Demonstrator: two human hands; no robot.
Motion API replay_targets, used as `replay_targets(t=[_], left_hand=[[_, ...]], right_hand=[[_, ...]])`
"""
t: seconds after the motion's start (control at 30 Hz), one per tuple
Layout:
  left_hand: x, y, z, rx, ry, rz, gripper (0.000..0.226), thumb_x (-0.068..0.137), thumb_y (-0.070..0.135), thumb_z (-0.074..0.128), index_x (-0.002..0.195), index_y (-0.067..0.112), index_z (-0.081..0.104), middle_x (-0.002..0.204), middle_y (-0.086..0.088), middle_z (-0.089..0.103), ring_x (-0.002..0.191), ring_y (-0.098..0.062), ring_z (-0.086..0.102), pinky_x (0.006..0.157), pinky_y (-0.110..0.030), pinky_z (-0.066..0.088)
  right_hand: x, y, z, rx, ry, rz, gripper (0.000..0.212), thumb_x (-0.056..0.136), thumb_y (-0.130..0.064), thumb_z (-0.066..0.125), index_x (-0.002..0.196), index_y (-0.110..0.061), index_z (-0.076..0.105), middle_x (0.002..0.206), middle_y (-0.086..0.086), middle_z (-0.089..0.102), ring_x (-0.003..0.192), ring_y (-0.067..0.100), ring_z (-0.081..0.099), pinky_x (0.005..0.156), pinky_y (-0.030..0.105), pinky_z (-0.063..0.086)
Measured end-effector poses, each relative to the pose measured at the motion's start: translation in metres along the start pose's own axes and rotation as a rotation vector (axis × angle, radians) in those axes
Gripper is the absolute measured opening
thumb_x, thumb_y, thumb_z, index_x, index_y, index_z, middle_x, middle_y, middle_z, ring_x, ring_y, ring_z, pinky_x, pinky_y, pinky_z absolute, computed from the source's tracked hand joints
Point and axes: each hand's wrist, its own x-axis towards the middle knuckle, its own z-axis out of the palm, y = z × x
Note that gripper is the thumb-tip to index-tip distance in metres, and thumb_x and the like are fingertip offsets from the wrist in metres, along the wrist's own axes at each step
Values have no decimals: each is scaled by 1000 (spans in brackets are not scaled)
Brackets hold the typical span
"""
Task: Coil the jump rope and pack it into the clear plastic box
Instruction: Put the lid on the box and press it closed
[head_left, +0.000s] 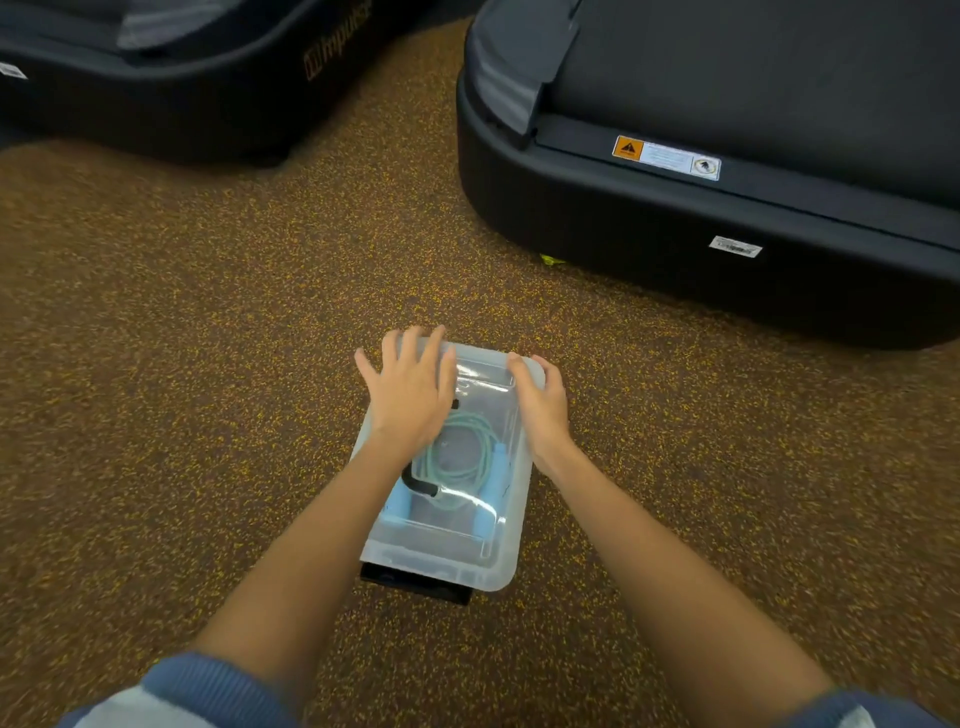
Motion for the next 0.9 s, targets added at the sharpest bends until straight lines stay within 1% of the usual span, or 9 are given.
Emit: replay_targets(t=[0.1,0.2,0.3,0.43,0.53,0.6,0.67,0.8,0.9], left_hand=[[28,9,-9,-134,-138,-163,53,101,42,18,131,14,51,135,-13,51,126,-34,40,103,-56,25],[52,14,-19,-117,-286,-272,62,100,45,19,120,3,59,126,-23,57,119,-39,48,101,-54,29],[67,16,-19,-27,-374,-281,68,98,54,20,129,2,52,134,-21,52,124,-39,46,106,-55,24],[77,10,-8,-45,-460,-283,84,86,73,26,132,6,49,135,-17,53,126,-38,45,106,-58,21],[78,0,-2,-168,-426,-251,100,63,89,23,118,14,61,122,-11,63,115,-36,54,103,-56,31],[73,1,-2,-211,-354,-225,83,73,84,32,119,22,63,125,-5,61,124,-34,47,106,-59,23],[67,4,-5,-226,-279,-166,61,83,73,37,116,30,65,129,-4,59,129,-32,41,104,-61,17],[54,2,-5,-300,-202,-37,57,84,71,36,108,32,68,124,3,59,124,-25,44,103,-55,22],[42,-3,-9,-254,-195,133,47,88,61,46,121,31,58,128,4,55,126,-20,40,103,-47,20]], right_hand=[[2,3,0,-31,-7,-4,57,87,-60,53,128,-20,53,122,2,61,107,18,60,97,39,50],[3,2,1,-66,-16,10,62,87,-69,39,120,-21,59,113,3,66,102,20,64,94,45,51],[5,-1,0,-101,-17,-13,57,93,-63,35,119,-19,59,112,4,66,102,20,63,94,45,51],[3,0,2,-249,39,-165,49,98,-52,36,132,-19,51,132,2,56,123,20,51,103,38,41],[-1,-1,2,-459,126,-348,46,102,-42,32,140,-17,43,144,1,47,133,16,41,112,42,31],[-4,-3,0,-662,146,-510,44,104,-34,30,144,-17,39,148,0,42,139,15,33,117,43,23],[-10,-3,-1,-857,78,-624,45,104,-29,29,147,-16,34,154,0,35,145,15,24,119,48,16],[-29,6,-1,-1123,-5,-720,55,103,-35,16,153,-14,20,162,1,15,150,18,4,120,54,3],[-39,14,-2,-1167,9,-718,60,101,-39,14,154,-10,13,163,4,9,151,21,1,119,57,2]])
